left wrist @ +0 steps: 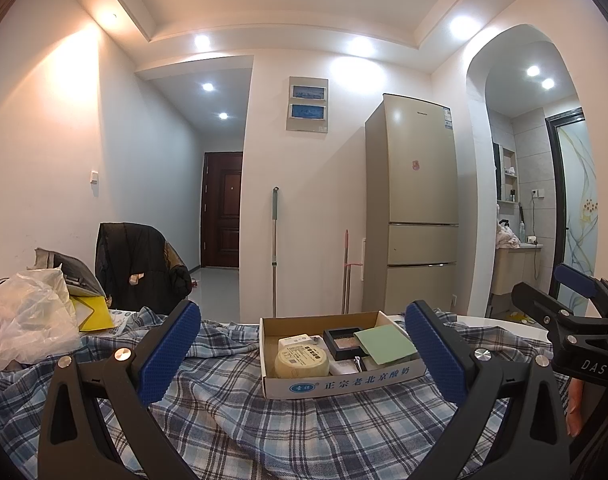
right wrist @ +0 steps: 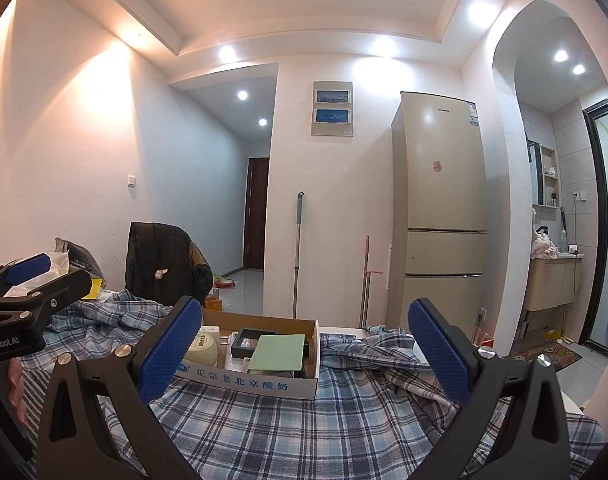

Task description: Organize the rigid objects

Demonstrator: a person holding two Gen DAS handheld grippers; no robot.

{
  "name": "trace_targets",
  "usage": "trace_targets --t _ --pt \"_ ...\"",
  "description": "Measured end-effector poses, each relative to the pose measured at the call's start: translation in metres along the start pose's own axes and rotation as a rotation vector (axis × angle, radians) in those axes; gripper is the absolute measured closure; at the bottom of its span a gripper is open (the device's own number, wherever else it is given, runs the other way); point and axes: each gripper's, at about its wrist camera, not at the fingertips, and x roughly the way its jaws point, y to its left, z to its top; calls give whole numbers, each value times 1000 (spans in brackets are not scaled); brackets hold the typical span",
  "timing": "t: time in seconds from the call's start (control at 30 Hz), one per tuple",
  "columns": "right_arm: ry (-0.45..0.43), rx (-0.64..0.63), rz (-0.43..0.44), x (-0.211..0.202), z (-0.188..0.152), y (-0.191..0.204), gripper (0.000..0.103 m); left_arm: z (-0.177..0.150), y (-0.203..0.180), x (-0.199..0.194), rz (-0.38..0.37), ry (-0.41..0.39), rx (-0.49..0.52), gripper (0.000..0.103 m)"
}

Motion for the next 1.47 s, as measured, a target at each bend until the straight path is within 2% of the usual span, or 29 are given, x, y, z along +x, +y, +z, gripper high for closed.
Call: trace_targets --t 1.47 --pt "1 -34 -26 -3 1 0 0 -4 6 -2 16 34 -11 0"
